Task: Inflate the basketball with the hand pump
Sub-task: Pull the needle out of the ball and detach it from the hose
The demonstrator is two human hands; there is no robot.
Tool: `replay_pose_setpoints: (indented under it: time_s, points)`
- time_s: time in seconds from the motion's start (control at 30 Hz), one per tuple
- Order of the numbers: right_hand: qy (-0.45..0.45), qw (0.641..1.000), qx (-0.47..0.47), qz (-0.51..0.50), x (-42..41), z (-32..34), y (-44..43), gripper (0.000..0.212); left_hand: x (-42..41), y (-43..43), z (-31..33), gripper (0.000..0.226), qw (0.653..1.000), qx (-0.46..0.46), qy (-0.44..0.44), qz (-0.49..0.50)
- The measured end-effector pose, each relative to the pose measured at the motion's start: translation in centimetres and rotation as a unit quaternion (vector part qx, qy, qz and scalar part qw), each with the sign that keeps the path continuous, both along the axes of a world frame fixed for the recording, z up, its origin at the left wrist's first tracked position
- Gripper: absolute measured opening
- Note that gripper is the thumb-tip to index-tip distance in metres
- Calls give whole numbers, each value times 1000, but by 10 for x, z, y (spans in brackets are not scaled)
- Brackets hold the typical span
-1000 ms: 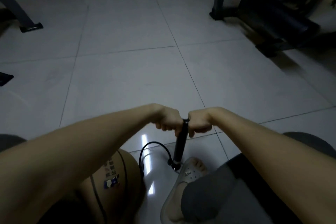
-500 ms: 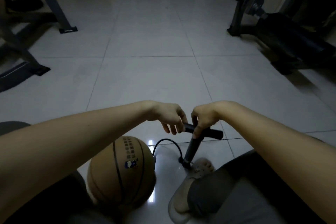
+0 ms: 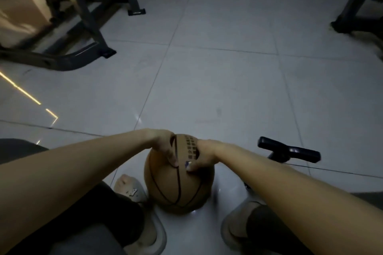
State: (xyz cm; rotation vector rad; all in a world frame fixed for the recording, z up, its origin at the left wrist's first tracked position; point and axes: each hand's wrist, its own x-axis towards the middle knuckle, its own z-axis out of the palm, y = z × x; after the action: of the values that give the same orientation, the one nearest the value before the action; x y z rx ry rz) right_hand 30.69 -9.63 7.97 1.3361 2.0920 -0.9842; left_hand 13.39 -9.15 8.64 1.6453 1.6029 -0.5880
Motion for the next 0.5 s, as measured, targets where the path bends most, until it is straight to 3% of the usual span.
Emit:
replay_pose_setpoints:
  time_s: [0.07, 0.23, 0.5]
  points:
    - [13, 999, -22, -31, -8, -11, 5, 79, -11, -2, -10, 88, 999, 18, -28, 27]
    - [24, 995, -25, -95, -16, -28, 29, 66, -23, 8, -26, 73, 992, 44, -74, 91]
    - [7, 993, -33, -111, -30, -34, 48, 70, -30, 27, -23, 72, 989, -26, -67, 127]
